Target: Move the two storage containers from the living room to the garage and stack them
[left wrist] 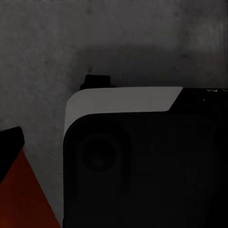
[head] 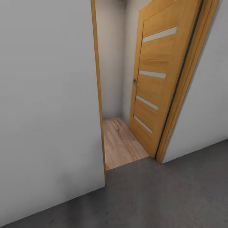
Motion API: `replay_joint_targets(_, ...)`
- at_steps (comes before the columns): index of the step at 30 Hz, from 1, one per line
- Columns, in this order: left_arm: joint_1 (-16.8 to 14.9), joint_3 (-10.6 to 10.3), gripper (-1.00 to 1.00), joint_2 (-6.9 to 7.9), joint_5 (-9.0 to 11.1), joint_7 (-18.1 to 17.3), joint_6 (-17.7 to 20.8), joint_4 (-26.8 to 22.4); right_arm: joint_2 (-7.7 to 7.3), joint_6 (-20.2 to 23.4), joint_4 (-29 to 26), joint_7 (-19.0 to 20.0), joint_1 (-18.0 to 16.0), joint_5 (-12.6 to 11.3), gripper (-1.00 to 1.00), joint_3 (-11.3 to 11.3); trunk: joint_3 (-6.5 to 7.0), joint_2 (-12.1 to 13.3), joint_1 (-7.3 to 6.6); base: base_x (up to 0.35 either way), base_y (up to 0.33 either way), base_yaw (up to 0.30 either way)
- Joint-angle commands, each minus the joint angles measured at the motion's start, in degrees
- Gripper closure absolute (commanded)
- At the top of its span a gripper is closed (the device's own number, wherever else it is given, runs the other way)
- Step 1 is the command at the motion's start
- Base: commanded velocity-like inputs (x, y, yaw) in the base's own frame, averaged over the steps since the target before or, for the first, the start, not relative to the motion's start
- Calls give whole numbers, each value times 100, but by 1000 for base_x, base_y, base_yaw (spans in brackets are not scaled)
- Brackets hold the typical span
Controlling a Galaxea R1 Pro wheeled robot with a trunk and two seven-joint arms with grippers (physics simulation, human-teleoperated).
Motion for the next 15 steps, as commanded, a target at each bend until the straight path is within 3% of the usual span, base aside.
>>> replay_joint_targets(1, -2, 15, -100, -1, 5, 10, -20, 4, 5, -30, 18, -3, -6, -51, -100, 49, -1, -3, 0, 0, 0, -293)
replay_joint_targets(15, -2, 16, -100, 1, 5, 10, -20, 5, 5, -30, 17, -3, -10, -51, -100, 47, 57, -3, 0, 0, 0, -289)
